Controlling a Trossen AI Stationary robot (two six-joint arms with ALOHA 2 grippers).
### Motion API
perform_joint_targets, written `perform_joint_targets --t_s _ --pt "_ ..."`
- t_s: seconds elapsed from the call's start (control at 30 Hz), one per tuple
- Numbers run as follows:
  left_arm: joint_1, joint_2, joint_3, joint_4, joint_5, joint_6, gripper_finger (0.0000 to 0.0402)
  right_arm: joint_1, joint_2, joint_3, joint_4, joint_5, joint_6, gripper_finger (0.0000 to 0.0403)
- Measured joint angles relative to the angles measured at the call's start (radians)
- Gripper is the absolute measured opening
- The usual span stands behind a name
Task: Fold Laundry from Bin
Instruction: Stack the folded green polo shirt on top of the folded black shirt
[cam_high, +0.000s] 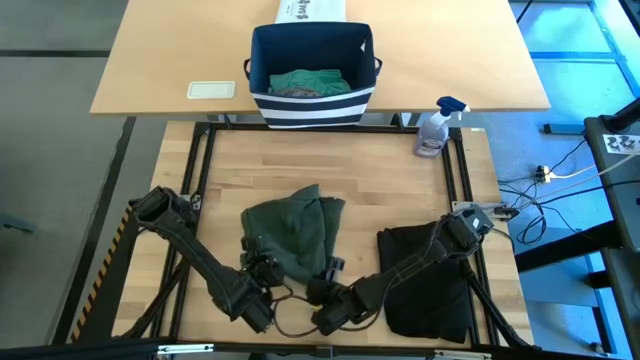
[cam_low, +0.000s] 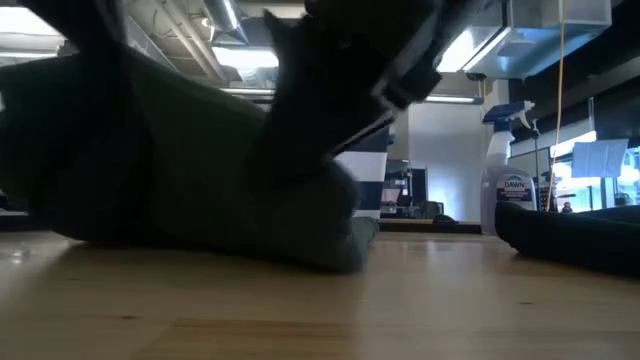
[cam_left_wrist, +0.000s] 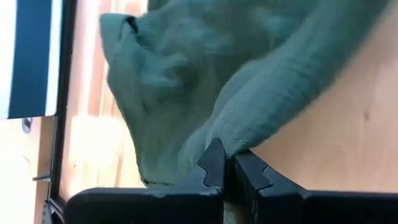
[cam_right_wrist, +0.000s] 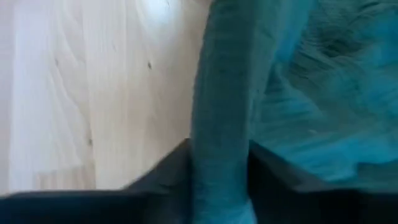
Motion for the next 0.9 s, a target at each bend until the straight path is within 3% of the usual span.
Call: perform_joint_targets --t_s 0.13,0.33,0.6,0.9 --pt "-0.046 0.0 0.0 -0.003 0.05 0.0 0.0 0.014 0.0 0.093 -0.157 0.006 -0.053 0.0019" --pt "-0.124 0.0 0.0 0.017 0.139 0.0 0.0 0.035 0.0 0.239 -0.323 -0.007 -0.093 0.0011" --pt "-0.223 0.0 0.0 0.157 0.197 0.078 0.0 0.05 -0.001 0.295 -0.309 -0.241 -0.141 0.0005" --pt "-0.243 -0.036 0.0 0.186 0.211 0.168 0.0 0.056 -0.031 0.294 -0.314 -0.226 -0.154 0.0003"
